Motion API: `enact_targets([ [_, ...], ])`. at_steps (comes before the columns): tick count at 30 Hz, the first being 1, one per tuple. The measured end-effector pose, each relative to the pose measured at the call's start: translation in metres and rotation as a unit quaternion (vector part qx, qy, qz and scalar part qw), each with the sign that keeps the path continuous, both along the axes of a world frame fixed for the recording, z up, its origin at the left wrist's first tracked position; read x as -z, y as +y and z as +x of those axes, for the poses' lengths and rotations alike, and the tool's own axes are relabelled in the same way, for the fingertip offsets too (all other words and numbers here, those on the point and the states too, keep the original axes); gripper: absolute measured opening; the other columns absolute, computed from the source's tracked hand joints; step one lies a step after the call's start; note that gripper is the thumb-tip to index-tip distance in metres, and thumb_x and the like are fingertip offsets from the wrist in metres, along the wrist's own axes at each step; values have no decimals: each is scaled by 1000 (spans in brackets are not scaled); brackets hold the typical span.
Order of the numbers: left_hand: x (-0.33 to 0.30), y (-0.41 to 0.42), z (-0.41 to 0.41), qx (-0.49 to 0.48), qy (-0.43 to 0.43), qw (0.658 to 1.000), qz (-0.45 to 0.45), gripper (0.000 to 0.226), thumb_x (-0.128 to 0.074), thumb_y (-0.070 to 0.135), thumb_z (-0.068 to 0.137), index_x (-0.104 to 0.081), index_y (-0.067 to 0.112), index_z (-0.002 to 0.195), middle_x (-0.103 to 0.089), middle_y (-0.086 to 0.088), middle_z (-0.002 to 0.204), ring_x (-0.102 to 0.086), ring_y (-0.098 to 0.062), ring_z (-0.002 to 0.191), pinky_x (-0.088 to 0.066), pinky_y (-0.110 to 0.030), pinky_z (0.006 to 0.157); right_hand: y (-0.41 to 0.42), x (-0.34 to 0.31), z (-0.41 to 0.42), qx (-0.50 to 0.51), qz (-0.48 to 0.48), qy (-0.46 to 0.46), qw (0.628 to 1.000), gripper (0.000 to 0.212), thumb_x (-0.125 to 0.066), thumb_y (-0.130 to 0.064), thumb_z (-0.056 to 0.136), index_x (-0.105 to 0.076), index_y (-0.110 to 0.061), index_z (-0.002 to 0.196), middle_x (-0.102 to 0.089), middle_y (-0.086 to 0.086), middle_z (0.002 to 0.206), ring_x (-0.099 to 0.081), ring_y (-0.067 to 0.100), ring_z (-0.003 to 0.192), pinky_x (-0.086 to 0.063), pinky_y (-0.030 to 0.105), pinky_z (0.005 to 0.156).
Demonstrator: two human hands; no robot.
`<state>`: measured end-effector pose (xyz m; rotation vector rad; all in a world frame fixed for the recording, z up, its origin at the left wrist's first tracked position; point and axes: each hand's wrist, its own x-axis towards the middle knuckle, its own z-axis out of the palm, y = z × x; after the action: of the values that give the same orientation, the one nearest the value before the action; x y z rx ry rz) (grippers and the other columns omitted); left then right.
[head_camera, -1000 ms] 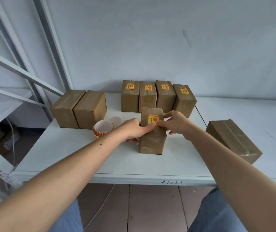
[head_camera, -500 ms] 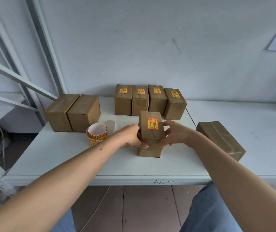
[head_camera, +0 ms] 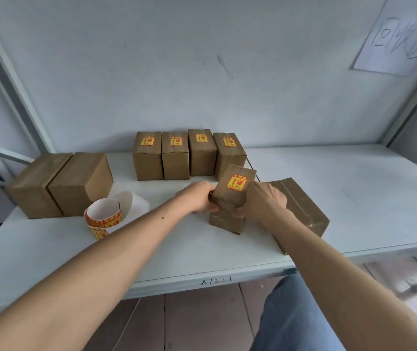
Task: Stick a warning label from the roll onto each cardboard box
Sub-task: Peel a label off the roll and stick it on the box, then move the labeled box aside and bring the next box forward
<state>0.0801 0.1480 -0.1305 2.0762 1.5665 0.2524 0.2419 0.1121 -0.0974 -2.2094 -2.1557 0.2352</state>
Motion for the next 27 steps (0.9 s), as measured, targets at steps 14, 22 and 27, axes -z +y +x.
enact_targets([
  [14, 4, 58, 52, -42, -17, 999, 25, 17, -60, 32, 93, -61, 16, 94, -64, -5, 95, -65, -25, 87, -56, -44, 82, 52, 9, 18, 59, 120, -127, 983, 31, -65, -24, 84, -64, -17, 113, -51, 11, 118, -50, 28, 110, -39, 35, 87],
  [22, 8, 66, 75, -75, -123, 989, -17, 39, -59, 21, 94, -48, 8, 129, -63, -9, 123, -60, -27, 111, -49, -43, 93, 73, 25, 43, 60, 155, -99, 981, 20, -59, -13, 86, -66, -13, 105, -62, 8, 111, -47, 28, 111, -33, 34, 83],
  [27, 9, 57, 81, -47, -139, 988, -54, 63, -61, 19, 93, -29, 7, 147, -47, -11, 145, -47, -28, 131, -40, -42, 106, 76, 28, 55, 44, 109, -28, 993, 27, -53, -20, 89, -54, -14, 115, -62, 7, 119, -40, 28, 121, -30, 38, 93],
])
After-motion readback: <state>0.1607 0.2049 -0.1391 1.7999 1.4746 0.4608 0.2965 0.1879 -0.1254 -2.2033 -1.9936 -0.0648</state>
